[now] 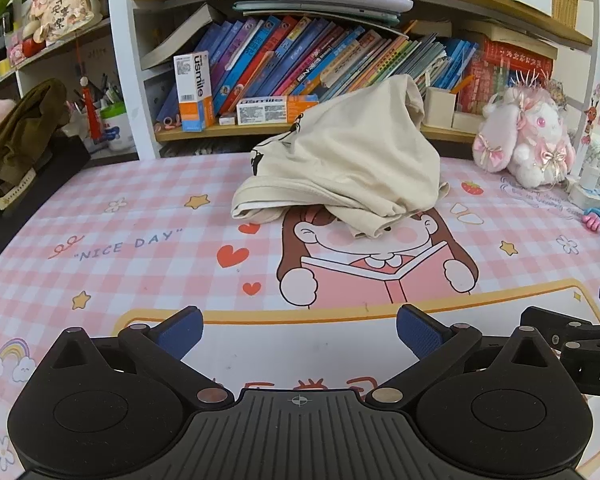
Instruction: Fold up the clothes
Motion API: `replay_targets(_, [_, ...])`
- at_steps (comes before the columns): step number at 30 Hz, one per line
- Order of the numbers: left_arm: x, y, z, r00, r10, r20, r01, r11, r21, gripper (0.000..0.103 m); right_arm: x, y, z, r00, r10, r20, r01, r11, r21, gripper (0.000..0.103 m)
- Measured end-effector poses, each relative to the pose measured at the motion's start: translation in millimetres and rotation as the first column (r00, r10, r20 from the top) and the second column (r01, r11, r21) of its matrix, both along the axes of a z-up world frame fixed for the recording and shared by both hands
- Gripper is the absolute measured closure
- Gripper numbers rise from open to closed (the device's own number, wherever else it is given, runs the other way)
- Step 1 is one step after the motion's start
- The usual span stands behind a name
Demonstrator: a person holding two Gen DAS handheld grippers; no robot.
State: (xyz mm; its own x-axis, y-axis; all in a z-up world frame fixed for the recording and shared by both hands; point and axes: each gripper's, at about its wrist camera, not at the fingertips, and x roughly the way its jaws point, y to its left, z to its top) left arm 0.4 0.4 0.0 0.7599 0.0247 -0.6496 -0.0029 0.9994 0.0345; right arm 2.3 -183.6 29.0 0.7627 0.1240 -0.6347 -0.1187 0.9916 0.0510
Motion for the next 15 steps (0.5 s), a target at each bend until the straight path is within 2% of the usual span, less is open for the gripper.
replay_targets(15, [8.5,7.2,-5.2,1.000,0.002,-0.028,-0.003,1.000,-0.012,0.000,2.7,-0.1,-3.2,1.000,-0.002,-0.009,0.002,1.000,0.000,0.000])
